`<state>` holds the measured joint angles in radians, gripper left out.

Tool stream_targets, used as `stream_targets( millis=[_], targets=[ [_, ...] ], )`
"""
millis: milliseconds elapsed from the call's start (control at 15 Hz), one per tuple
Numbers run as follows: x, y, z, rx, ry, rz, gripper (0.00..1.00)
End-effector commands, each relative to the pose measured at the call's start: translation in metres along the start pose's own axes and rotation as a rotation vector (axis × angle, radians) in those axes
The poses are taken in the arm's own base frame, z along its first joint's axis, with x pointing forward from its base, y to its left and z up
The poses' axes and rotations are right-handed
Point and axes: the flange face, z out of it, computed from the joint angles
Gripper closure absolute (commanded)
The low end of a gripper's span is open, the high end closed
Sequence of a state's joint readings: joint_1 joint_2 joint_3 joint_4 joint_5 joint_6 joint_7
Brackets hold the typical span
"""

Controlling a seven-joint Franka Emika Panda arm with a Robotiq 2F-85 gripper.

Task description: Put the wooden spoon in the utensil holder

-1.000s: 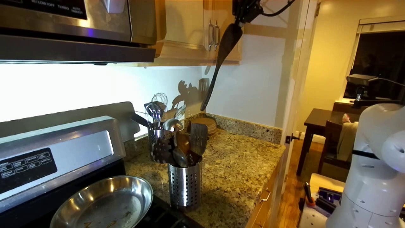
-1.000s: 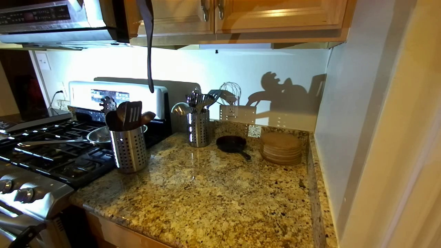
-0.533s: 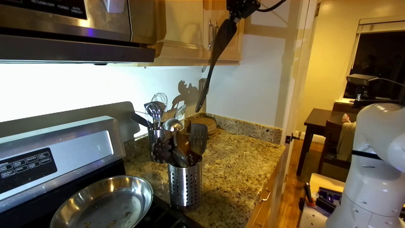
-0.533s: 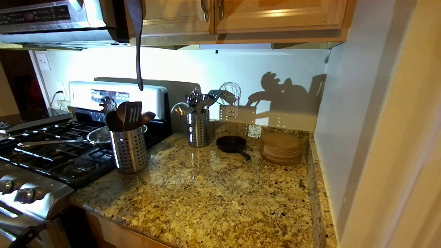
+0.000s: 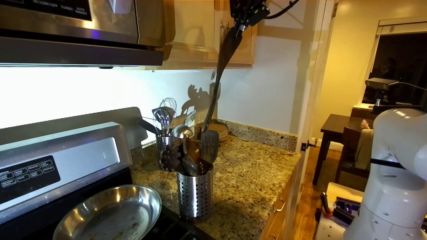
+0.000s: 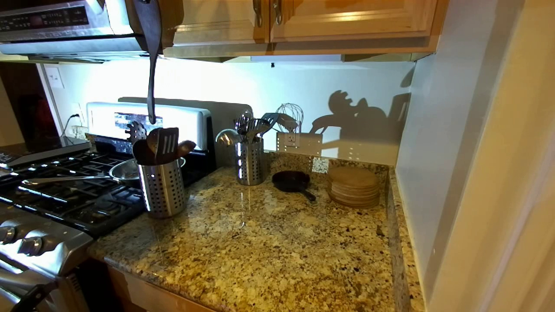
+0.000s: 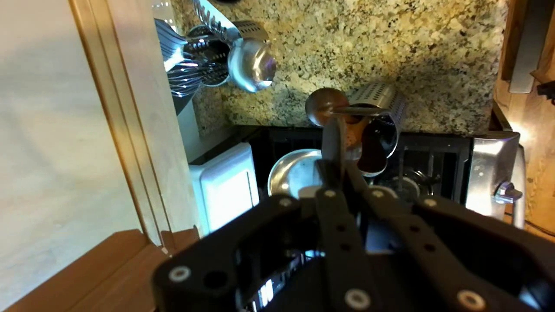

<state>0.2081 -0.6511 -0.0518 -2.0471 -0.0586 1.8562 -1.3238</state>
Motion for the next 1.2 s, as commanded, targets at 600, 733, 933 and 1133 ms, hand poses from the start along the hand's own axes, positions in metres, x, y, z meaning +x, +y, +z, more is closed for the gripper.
stream_targets(
  millis=[600, 733, 933, 1133],
  targets=[
    [0.025, 0.006, 0.075, 0.048, 0.04, -0.118, 0.96],
    [0.031, 0.008, 0.088, 0.073, 0.034, -0.132, 0.96],
    [0.038, 0.008, 0.109, 0.109, 0.016, -0.167, 0.96],
    [0.047, 0.008, 0.128, 0.094, 0.028, -0.207, 0.96]
  ],
)
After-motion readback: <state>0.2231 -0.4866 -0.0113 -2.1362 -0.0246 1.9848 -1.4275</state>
